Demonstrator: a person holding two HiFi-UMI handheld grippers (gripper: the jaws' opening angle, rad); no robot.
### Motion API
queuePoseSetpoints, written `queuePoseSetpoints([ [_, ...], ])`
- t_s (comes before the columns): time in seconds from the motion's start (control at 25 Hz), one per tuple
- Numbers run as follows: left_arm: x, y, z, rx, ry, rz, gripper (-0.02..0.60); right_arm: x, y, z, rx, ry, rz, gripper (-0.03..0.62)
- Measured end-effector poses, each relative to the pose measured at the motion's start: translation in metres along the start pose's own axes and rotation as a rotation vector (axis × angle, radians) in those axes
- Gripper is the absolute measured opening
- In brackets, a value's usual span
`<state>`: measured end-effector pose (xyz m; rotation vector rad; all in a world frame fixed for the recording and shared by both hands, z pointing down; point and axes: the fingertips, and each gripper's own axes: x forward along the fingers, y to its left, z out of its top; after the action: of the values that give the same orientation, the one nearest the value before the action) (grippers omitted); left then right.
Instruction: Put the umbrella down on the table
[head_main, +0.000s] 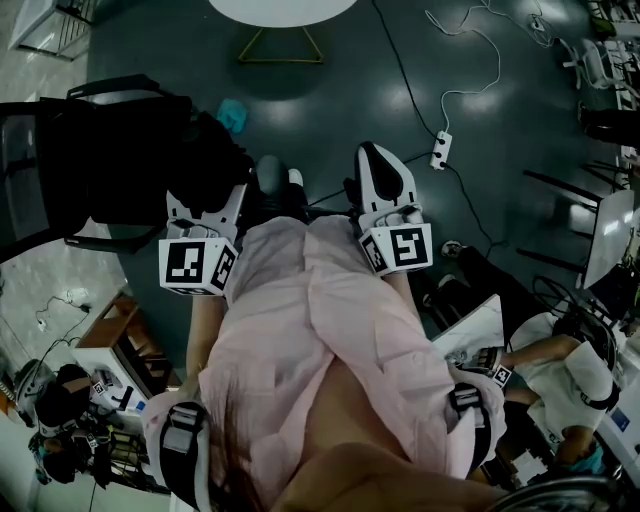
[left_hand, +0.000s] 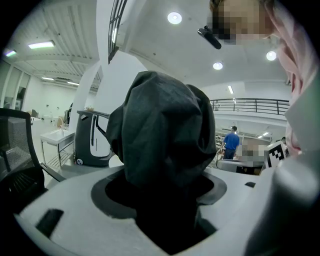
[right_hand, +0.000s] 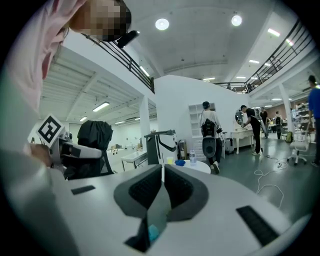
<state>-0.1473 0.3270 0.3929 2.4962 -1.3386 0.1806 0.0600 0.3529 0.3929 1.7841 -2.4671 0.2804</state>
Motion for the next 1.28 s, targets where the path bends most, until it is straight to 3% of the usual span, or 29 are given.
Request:
queuePoseSetpoints([
  [0.28, 0.025, 0.025, 0.014, -0.019, -0.015, -0.012, 0.321, 0.04, 0.0, 0.002, -0.004, 0.008, 0.016, 0.034],
  [0.52, 0.062, 0.063, 0.041, 0.003, -0.019, -0.047, 0.321, 0.098, 0.0, 0.032, -0.002, -0.034, 0.007, 0.034],
  [0.84, 0.105, 0.096, 0.066, 0.028, -0.013, -0.099, 0.321, 0.143, -0.006, 0.048, -0.002, -0.038, -0.05, 0.034],
  [1.08, 0.134, 0.111, 0.064, 0.001, 0.019, -0.089, 0.321, 0.171, -0.025, 0.048, 0.007, -0.021, -0.075, 0.034],
  [1.28, 0.164, 0.114, 0.068, -0.015, 0.039, -0.063, 0.321, 0.201, -0.048, 0.05, 0.029, -0.008, -0.046, 0.034],
])
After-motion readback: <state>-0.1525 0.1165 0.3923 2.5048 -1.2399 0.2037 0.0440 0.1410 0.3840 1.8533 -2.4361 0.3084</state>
